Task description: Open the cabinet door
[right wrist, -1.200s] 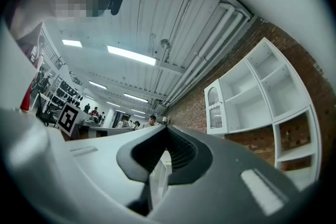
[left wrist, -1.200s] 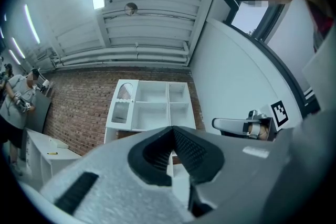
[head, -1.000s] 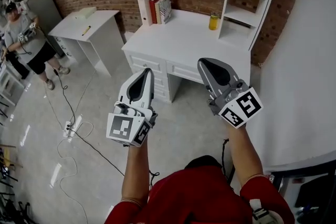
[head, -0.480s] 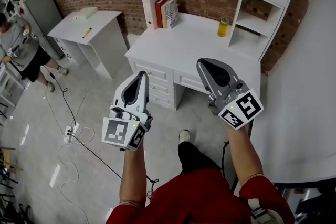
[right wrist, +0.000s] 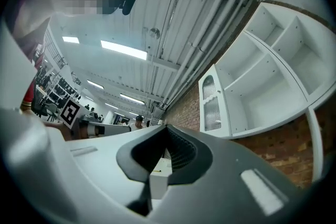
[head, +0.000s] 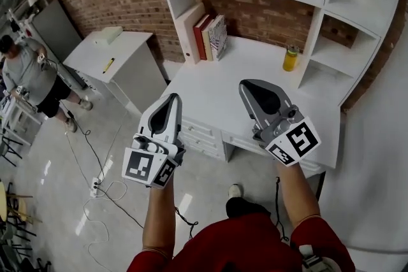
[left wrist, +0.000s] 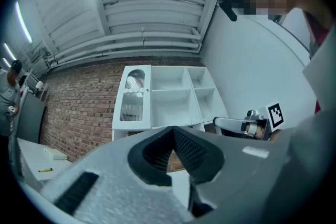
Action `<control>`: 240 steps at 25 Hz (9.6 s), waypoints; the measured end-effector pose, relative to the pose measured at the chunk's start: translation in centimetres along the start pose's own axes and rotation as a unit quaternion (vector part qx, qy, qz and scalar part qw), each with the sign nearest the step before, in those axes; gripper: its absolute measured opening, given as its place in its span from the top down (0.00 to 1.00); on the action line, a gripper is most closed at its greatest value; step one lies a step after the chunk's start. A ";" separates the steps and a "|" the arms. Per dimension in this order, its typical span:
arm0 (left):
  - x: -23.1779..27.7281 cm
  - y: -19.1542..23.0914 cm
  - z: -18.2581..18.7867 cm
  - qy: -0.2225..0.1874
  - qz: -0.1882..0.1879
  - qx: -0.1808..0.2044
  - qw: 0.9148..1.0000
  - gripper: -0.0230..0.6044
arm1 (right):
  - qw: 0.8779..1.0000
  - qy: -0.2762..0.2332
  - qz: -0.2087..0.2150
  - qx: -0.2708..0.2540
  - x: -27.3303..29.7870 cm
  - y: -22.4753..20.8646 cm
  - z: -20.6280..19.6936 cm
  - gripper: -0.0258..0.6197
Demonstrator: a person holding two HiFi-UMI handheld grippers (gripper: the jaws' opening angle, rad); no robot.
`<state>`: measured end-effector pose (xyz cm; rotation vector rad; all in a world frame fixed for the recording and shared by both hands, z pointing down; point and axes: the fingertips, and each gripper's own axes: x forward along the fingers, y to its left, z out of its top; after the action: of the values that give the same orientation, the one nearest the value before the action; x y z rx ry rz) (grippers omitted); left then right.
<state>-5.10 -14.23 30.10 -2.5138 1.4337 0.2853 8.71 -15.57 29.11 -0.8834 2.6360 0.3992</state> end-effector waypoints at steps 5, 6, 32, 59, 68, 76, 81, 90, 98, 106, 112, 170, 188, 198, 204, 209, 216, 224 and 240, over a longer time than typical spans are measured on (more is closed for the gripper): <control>8.3 3.9 -1.2 -0.011 -0.008 0.000 1.000 0.96 | 1.000 -0.001 0.006 -0.012 4.5 -7.1 -1.8 0.94; 9.7 4.5 -1.5 -0.012 -0.009 0.000 1.000 0.96 | 1.000 -0.001 0.006 -0.011 5.2 -8.3 -2.1 0.94; 32.5 17.0 3.8 -0.086 -0.148 -0.007 0.985 0.96 | 0.995 0.009 -0.083 -0.056 20.0 -23.4 -1.4 0.94; 49.6 20.8 16.6 -0.128 -0.120 0.094 0.980 0.85 | 0.982 0.061 -0.090 -0.152 27.2 -32.6 6.9 0.94; 52.6 21.1 19.6 -0.128 -0.078 0.144 0.978 0.78 | 0.983 0.065 -0.074 -0.158 26.0 -34.8 7.7 0.94; 54.4 20.9 20.9 -0.121 -0.058 0.172 0.976 0.76 | 0.982 0.060 -0.075 -0.161 24.5 -35.1 8.2 0.94; 54.8 20.6 21.2 -0.122 -0.057 0.178 0.975 0.81 | 0.981 0.064 -0.090 -0.160 23.2 -35.5 8.5 0.94; 53.7 20.4 20.8 -0.127 -0.069 0.157 0.977 0.82 | 0.981 0.062 -0.101 -0.154 21.6 -34.5 7.6 0.94; 51.6 20.7 22.2 -0.137 -0.089 0.129 0.978 0.83 | 0.983 0.056 -0.109 -0.137 21.5 -33.8 8.3 0.94; 47.3 21.5 23.4 -0.151 -0.106 0.117 0.976 0.84 | 0.985 0.051 -0.112 -0.125 21.6 -32.4 8.0 0.94; 43.4 22.5 24.6 -0.165 -0.125 0.095 0.974 0.84 | 0.985 0.047 -0.106 -0.127 22.3 -30.5 8.2 0.94; 20.5 46.5 24.8 -0.217 0.001 0.056 0.975 0.95 | 0.989 0.078 -0.061 -0.113 34.1 -15.1 2.1 0.94; 17.3 33.9 18.1 -0.171 -0.068 0.011 0.983 0.95 | 0.994 0.033 -0.042 -0.091 29.7 -12.5 4.7 0.94; 15.1 19.2 12.6 -0.128 -0.113 -0.043 0.984 0.95 | 0.992 0.023 -0.034 -0.115 21.7 -7.5 6.7 0.94; 12.0 12.3 10.7 -0.100 -0.126 -0.051 0.986 0.95 | 0.993 0.020 -0.032 -0.111 17.3 -3.8 6.7 0.94; 9.9 9.2 9.2 -0.087 -0.134 -0.040 0.986 0.95 | 0.993 0.022 -0.042 -0.105 14.7 -1.3 5.6 0.94; 7.0 7.7 7.9 -0.085 -0.158 -0.031 0.983 0.95 | 0.992 0.016 -0.084 -0.092 12.7 0.8 4.1 0.94; 4.6 8.6 5.7 -0.073 -0.173 -0.046 0.981 0.95 | 0.989 0.005 -0.130 -0.068 11.7 3.1 2.3 0.94; 2.8 9.6 1.7 -0.051 -0.187 -0.060 0.979 0.95 | 0.987 0.028 -0.147 -0.063 12.5 5.8 -1.9 0.94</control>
<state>-12.10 -20.80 26.66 -2.7526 0.9039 0.4322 -4.77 -18.42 26.83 -1.3196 2.4969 0.4739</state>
